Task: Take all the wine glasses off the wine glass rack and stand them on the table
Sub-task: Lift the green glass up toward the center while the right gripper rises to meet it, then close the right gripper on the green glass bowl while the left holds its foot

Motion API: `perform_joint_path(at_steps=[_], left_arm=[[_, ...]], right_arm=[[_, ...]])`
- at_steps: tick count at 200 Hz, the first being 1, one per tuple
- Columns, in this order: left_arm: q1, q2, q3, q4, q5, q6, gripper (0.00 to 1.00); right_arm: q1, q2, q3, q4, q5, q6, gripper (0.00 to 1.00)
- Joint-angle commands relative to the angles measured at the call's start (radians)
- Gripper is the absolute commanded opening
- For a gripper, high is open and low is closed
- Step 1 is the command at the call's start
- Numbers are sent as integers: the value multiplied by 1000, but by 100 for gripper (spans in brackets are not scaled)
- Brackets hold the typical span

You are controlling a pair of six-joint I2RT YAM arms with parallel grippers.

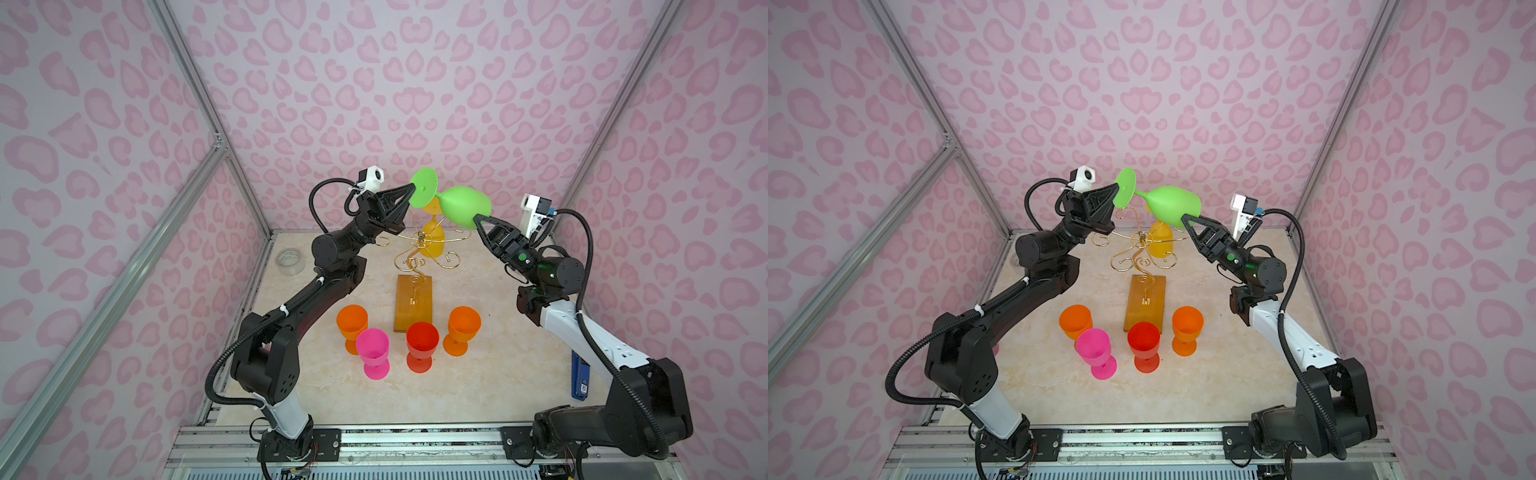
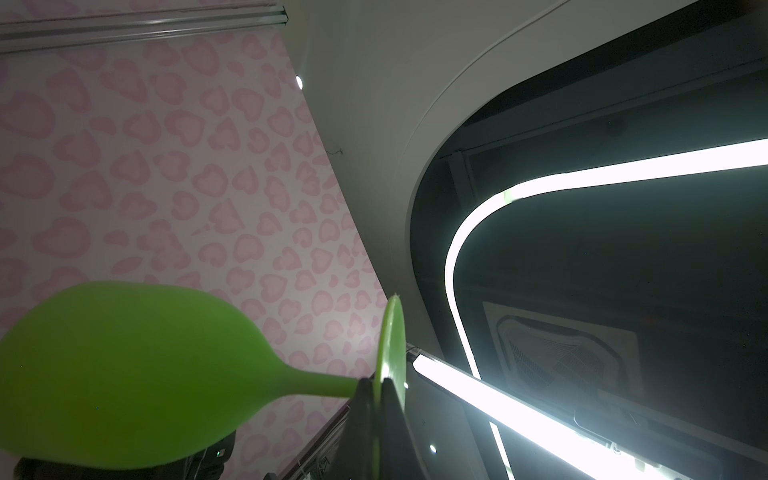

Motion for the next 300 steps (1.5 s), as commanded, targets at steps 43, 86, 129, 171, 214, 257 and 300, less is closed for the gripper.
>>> perform_joint_path(at_steps=[43, 86, 129, 171, 214, 257, 300], left_arm=[[-2, 33, 15, 71, -52, -81, 4], [-6, 46, 18, 79, -75, -103, 10], [-14, 55, 11, 103, -111, -124, 15], [-20, 55, 0, 116, -135, -131, 21], [-23, 56, -3, 134, -149, -134, 28], [-26, 58, -2, 147, -154, -133, 45], [-28, 51, -1, 153, -133, -111, 53]], right_arm=[[0, -7, -24, 93, -29, 16, 24], [1, 6, -35, 169, -35, 54, 17], [0, 37, -29, 246, -39, 110, 10], [1, 64, -9, 286, -38, 155, 3], [0, 59, -3, 287, -33, 149, 0], [-9, 51, 3, 266, -30, 144, 0], [-40, -7, 11, 112, -29, 65, 0]])
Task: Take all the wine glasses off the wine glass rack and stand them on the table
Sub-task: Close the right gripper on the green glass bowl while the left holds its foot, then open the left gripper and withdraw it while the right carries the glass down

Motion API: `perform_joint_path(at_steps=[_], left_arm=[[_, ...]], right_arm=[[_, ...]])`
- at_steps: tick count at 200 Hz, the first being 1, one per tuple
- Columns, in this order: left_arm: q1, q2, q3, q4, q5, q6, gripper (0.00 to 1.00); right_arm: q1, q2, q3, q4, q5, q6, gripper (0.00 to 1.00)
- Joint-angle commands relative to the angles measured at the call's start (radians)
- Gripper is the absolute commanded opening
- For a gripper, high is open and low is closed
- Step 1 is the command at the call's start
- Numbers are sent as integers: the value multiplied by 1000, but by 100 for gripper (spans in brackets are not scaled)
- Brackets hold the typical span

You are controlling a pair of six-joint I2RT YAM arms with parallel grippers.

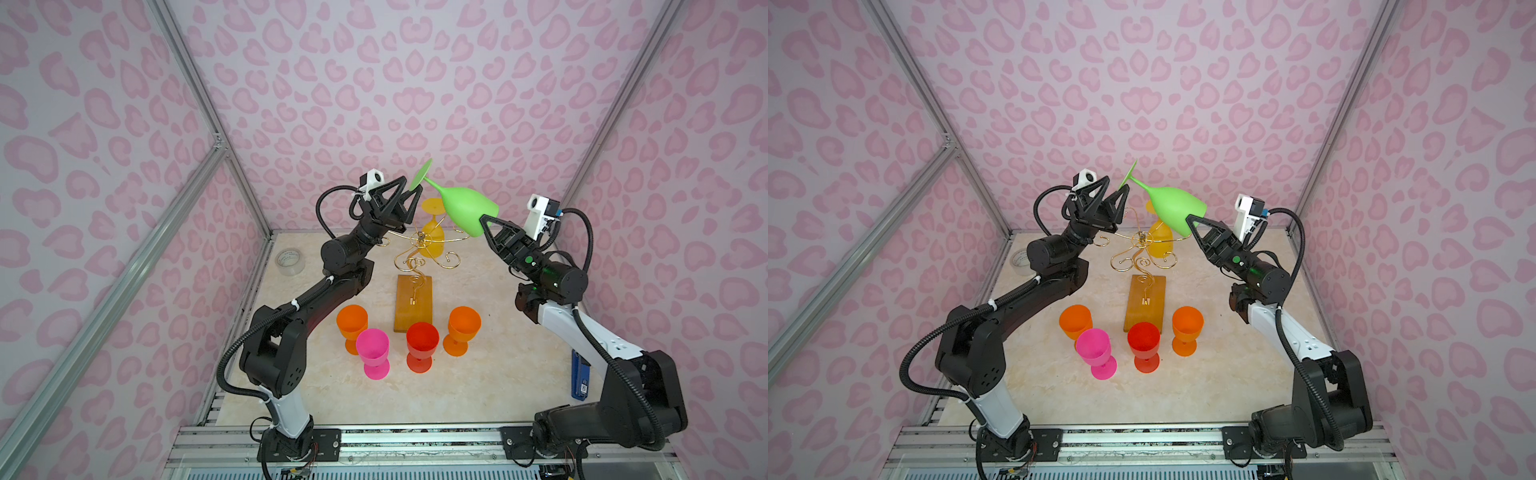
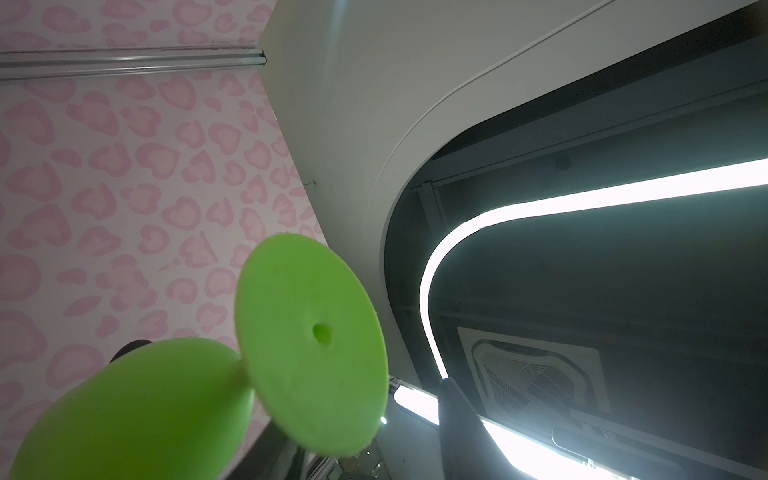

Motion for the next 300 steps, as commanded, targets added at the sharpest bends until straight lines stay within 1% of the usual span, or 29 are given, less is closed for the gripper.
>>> perform_joint_path(at_steps=[1, 38, 54, 74, 91, 102, 120, 130, 138, 152, 172, 192, 231, 257, 281, 300], left_arm=[[-1, -1, 4, 67, 8, -99, 53], [-7, -5, 1, 43, 54, -69, 55], [-7, -8, 1, 36, 72, -56, 55], [-7, -13, 11, 29, 96, -37, 56], [-7, -24, 16, 4, 125, 10, 57], [-6, -30, 22, -15, 145, 41, 58], [0, -41, 25, -50, 170, 91, 59], [4, -49, 24, -75, 184, 120, 60], [9, -59, 21, -99, 192, 149, 61], [19, -85, 5, -153, 199, 206, 63], [38, -125, -14, -246, 209, 302, 66], [55, -167, -33, -339, 209, 379, 68], [87, -256, -51, -531, 207, 547, 72], [101, -333, -51, -739, 184, 721, 74], [108, -403, -49, -923, 132, 885, 75], [112, -446, -45, -1021, 95, 976, 76]], right_arm=[[-15, -33, 8, -95, 6, -67, 0], [-68, -102, 13, -249, 36, -129, 0], [-100, -142, 24, -378, 41, -180, 0], [-143, -202, 55, -617, 46, -283, 0], [-178, -246, 90, -808, 46, -371, 0], [-195, -272, 129, -972, 56, -454, 0], [-211, -308, 209, -1297, 126, -624, 0], [-217, -320, 257, -1465, 185, -706, 0], [-222, -323, 288, -1563, 222, -759, 0], [-237, -321, 327, -1698, 280, -815, 0], [-253, -302, 362, -1827, 322, -876, 0], [-254, -281, 373, -1900, 344, -912, 0], [-254, -231, 373, -1987, 356, -966, 0], [-251, -200, 371, -2030, 356, -1003, 0], [-217, -167, 380, -2095, 393, -1065, 0], [-152, -126, 399, -2169, 450, -1128, 0]])
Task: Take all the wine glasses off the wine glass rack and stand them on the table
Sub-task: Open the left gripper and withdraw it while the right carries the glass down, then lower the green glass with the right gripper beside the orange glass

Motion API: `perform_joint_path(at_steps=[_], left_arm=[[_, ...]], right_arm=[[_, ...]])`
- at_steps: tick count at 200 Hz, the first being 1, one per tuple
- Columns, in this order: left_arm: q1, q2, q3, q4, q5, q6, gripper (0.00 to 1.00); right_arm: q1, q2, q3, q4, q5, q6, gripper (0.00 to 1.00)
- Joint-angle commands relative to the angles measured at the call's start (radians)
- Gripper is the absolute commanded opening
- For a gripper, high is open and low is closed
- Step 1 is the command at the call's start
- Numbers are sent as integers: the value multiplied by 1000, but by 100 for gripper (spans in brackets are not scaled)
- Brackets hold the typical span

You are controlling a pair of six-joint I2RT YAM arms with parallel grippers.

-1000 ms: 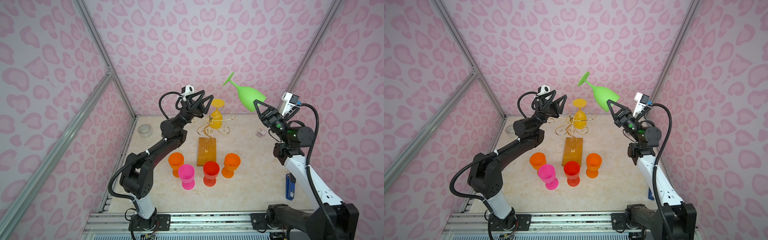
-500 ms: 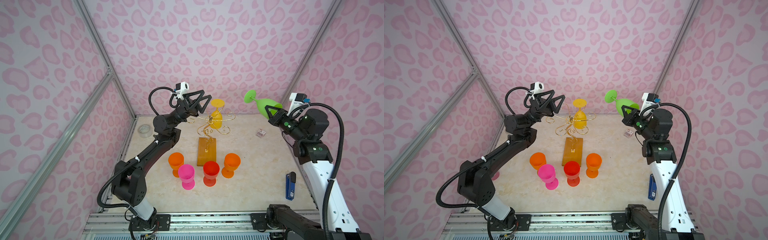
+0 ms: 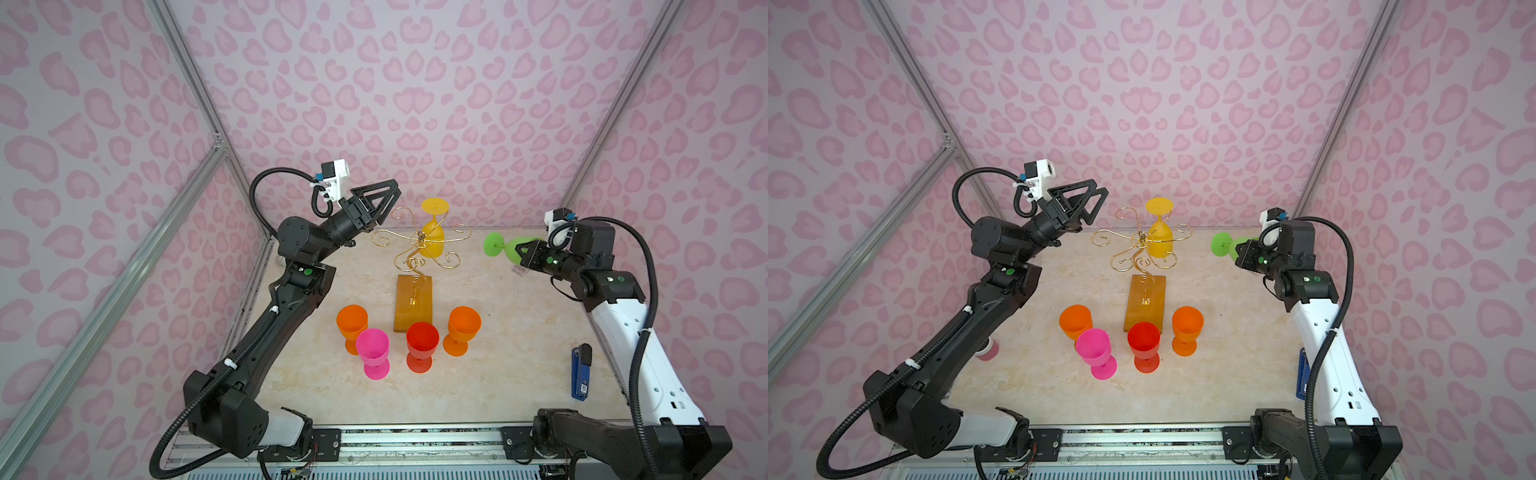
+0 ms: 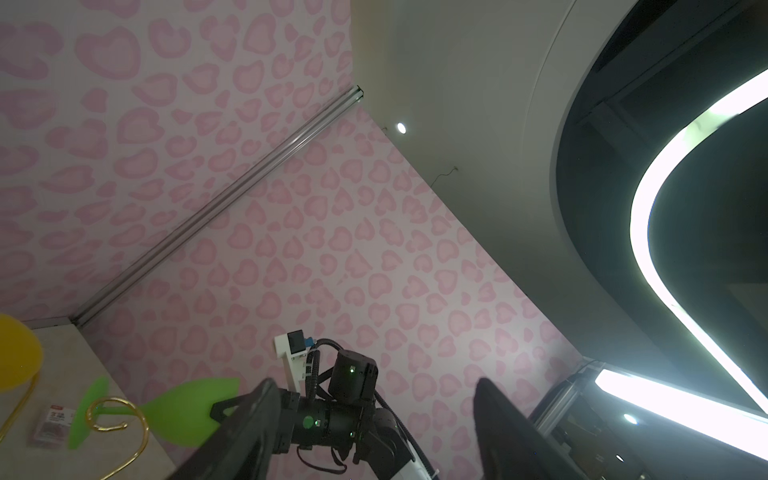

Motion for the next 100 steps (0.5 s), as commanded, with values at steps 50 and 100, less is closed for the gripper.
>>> perform_joint_path(at_steps=[50, 100], left_arm=[[22, -97, 2, -278, -89, 276, 76], [25, -114, 0, -303, -95, 302, 76]], right_arm=[[172, 102, 11, -169, 157, -171, 0], [254, 175, 21, -253, 227, -229, 0]])
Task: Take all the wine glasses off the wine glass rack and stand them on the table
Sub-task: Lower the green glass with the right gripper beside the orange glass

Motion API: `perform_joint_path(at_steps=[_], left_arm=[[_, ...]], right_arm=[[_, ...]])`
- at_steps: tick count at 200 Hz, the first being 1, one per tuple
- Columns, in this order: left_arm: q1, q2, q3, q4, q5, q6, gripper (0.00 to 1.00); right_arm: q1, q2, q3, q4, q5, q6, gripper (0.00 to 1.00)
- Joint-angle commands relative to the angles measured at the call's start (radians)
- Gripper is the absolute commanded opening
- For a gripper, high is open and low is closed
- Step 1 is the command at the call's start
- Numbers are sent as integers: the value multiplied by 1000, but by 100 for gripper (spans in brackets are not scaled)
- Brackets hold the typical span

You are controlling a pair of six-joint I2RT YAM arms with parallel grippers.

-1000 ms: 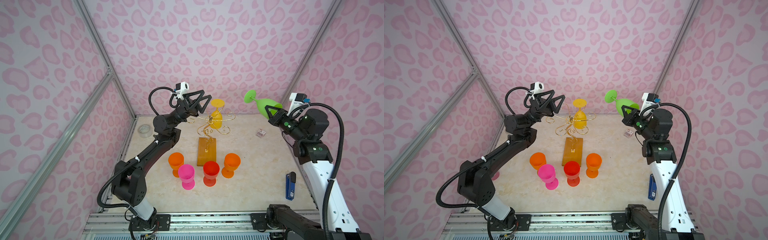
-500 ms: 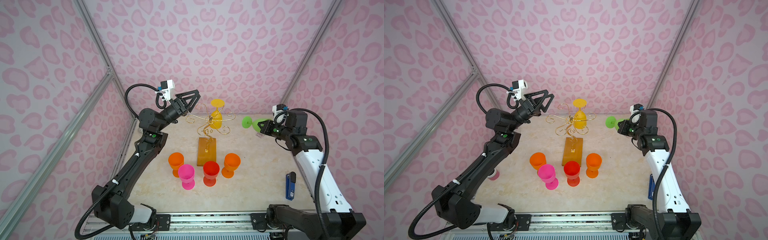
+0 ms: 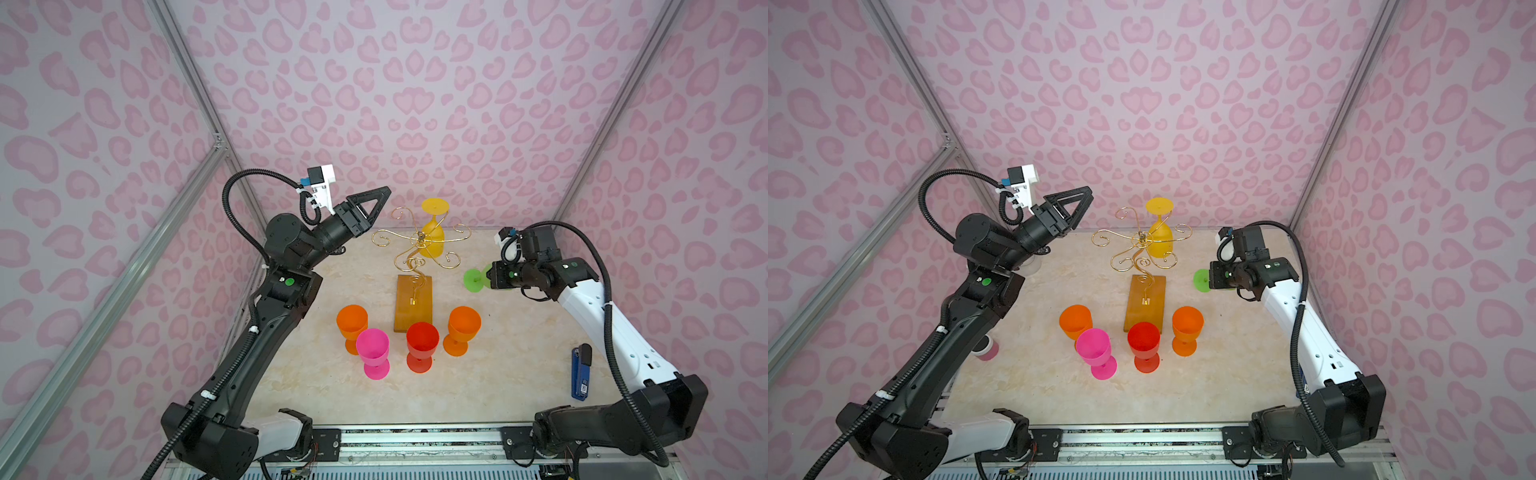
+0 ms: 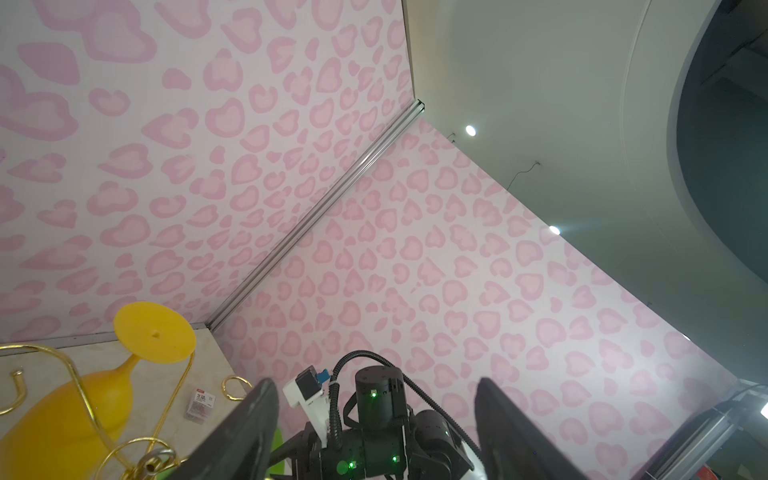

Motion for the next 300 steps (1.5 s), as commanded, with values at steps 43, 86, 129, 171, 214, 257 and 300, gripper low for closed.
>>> perform_joint_path(at_steps=[43, 86, 129, 171, 214, 257, 300], left_arm=[[5, -13, -1, -12, -9, 45, 77], [7, -13, -1, -15, -6, 47, 76], [7, -15, 0, -21, -1, 50, 76], [10, -16, 4, -26, 1, 55, 76], [13, -13, 4, -31, 5, 55, 76], [17, -11, 4, -32, 7, 55, 76], [18, -11, -1, -33, 7, 56, 76]], right_arm=[[70, 77, 13, -87, 95, -68, 0], [93, 134, 38, -124, 103, -91, 0], [106, 185, 61, -142, 107, -99, 0], [124, 249, 117, -198, 123, -113, 0], [139, 272, 127, -206, 123, -116, 3], [143, 276, 167, -207, 125, -115, 16], [145, 261, 167, -189, 129, -112, 26]])
